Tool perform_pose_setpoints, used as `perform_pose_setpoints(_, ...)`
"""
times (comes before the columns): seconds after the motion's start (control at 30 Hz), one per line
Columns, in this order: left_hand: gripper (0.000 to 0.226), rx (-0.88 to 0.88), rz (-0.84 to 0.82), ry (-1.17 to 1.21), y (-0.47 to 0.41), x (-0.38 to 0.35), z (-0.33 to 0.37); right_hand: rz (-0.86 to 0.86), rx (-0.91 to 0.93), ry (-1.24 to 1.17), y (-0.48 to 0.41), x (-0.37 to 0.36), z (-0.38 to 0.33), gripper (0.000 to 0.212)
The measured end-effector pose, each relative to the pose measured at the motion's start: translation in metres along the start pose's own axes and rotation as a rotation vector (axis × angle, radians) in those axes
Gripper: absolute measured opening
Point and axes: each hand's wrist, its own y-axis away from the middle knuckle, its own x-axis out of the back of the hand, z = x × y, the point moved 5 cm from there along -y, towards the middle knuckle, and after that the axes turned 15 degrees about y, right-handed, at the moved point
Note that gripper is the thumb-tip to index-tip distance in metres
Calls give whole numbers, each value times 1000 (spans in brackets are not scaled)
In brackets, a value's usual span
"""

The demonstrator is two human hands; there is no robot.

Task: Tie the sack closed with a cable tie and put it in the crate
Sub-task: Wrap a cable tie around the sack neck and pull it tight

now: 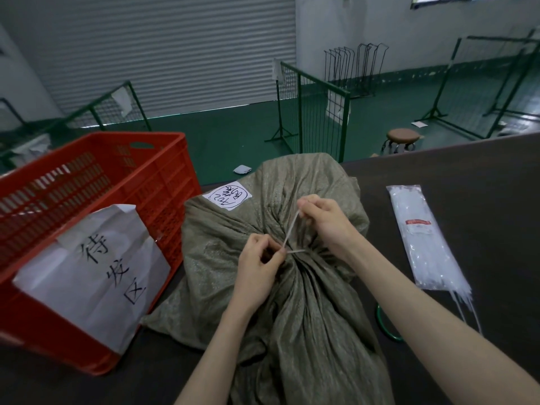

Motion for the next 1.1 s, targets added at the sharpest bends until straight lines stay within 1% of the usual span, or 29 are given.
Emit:
perform_pose_setpoints(0.1,22,-45,-45,-67,9,-2,6,50,37,-52,-4,10,-21,35)
perform_pose_setpoints(0.23,15,-89,-69,-123,17,-3,4,51,82,-92,2,14,-47,33)
perform_pose_setpoints(0.37,13,-100,-93,-202,25,-3,-2,1,82,-244,12,11,-68,16)
perform_pose_setpoints(0.5,14,-97,-87,-276,33,-4,-8,-29,97,-288,19,12,-80,13)
perform_pose_setpoints(0.67,17,-148,-71,-522,40,-13,-5,-5,148,-319,23,11,-89,15)
perform_pose_setpoints(0.73,17,-135,-65,-536,42,-14,-6,-2,160,-334,25,10,-91,11)
perform_pose_setpoints(0.9,17,-103,-78,-490,41,-15,-12,-16,207,-328,27,12,-90,21)
perform_pose_setpoints(1.0,18,-84,-113,-486,37,-16,-13,-61,199,-343,28,14,-88,15)
perform_pose_setpoints(1.1,22,-84,-141,-516,33,-19,-11,-51,204,-275,29,13,-88,19)
